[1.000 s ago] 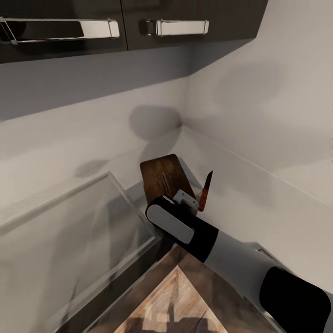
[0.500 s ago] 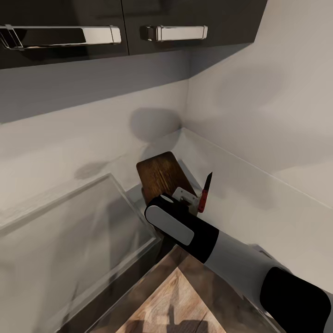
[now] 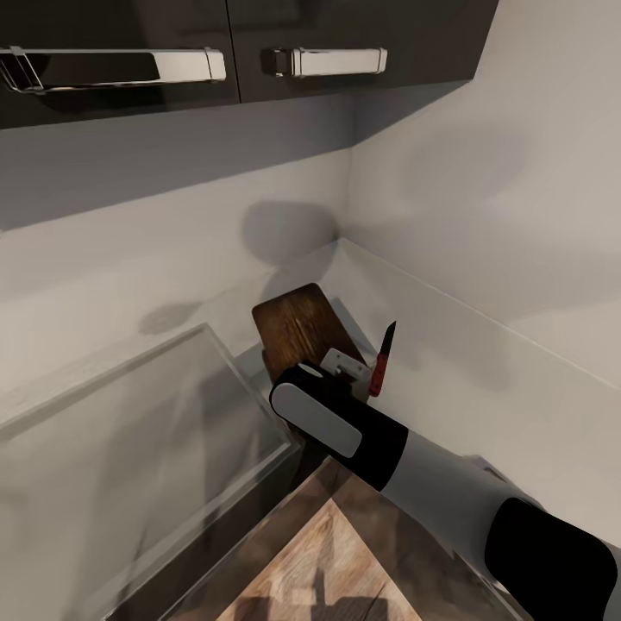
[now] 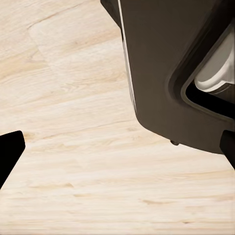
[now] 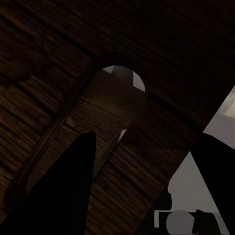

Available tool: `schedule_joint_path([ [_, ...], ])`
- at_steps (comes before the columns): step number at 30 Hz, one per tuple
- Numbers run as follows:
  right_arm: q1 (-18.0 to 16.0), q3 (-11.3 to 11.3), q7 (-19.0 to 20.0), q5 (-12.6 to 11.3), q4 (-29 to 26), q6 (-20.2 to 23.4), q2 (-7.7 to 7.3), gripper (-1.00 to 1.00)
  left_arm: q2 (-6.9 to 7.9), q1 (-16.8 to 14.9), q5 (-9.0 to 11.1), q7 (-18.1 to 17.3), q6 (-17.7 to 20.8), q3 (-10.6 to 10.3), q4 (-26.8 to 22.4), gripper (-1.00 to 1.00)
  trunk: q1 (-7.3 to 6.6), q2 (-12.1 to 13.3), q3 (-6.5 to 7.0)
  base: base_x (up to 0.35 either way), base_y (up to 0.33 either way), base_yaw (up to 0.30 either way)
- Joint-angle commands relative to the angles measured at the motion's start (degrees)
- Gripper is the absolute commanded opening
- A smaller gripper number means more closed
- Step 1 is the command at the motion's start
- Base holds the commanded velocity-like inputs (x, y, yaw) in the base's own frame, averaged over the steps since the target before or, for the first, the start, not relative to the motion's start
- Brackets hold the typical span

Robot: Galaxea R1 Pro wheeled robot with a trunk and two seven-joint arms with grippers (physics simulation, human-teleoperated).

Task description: In the kitchen, take the Vidalia onion out of the sink, dice it on the chopping board with the paring knife, put the diced onion into the bowl on the countertop, then place both the paring knife and the chopping board into the sink.

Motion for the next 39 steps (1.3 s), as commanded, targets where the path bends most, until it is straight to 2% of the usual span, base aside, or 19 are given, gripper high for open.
schedule_joint_path([
  [1, -0.08, 0.07, -0.21, -0.17, 0.00, 0.50, 0.00, -1.00, -0.16, -0.04, 0.61, -0.44, -0.27, 0.13, 0.15, 1.00, 0.03, -0.10, -0.06, 0.000, 0.000, 0.000],
  [12, -0.08, 0.11, -0.21, -0.13, -0.07, 3.07, 0.00, -1.00, -0.90, -0.04, 0.64, -0.44, -0.19, 0.13, 0.24, 1.00, 0.03, -0.10, 0.68, -0.021, 0.000, 0.000],
  [15, -0.08, 0.12, -0.21, -0.13, -0.12, 5.33, 0.00, -1.00, -0.88, -0.04, 0.66, -0.44, -0.16, 0.13, 0.24, 1.00, 0.03, -0.10, 0.94, -0.259, 0.000, 0.000],
  [17, -0.08, 0.12, 2.04, -0.13, -0.15, 6.57, 0.00, -1.00, -0.88, -0.04, 0.69, -0.44, -0.12, 0.19, 0.24, 1.00, 0.03, -0.10, 1.12, -0.313, 0.000, 0.000],
  [20, -0.08, 0.12, 3.49, -0.13, -0.16, 6.95, 0.00, -1.00, -0.88, -0.04, 0.66, -0.44, -0.10, 0.18, 0.24, 1.00, 0.03, -0.10, 1.39, -0.322, 0.000, 0.000],
  [27, -0.08, 0.25, 4.06, -0.13, -0.16, 7.13, 0.00, -1.00, -0.81, -0.04, 0.69, -0.44, -0.10, 0.21, 0.24, 1.00, 0.03, -0.10, 2.01, -0.332, 0.000, 0.000],
  [30, -0.08, 1.80, 4.14, -0.13, -0.16, 7.15, 0.00, -1.00, -0.79, -0.04, 0.69, -0.44, -0.10, 0.22, 0.24, 1.00, 0.03, -0.10, 2.28, -0.338, 0.000, 0.000],
  [32, -0.08, 3.82, 4.17, -0.13, -0.16, 7.11, 0.00, -1.00, -0.79, -0.04, 0.69, -0.44, -0.09, 0.22, 0.24, 1.00, 0.03, -0.10, 2.46, -0.338, 0.000, 0.000],
  [35, -0.08, 4.97, 4.21, -0.13, -0.16, 7.15, 0.00, -1.00, -0.79, -0.04, 0.69, -0.44, -0.11, 0.22, 0.24, 1.00, 0.03, -0.10, 2.73, -0.331, 0.000, 0.000],
  [39, -0.08, 5.30, 4.26, -0.13, -0.95, 7.30, 0.00, -1.00, -0.79, -0.04, 0.69, -0.44, -0.17, 0.22, 0.24, 1.00, 0.03, -0.10, 3.09, -0.202, 0.000, 0.000],
])
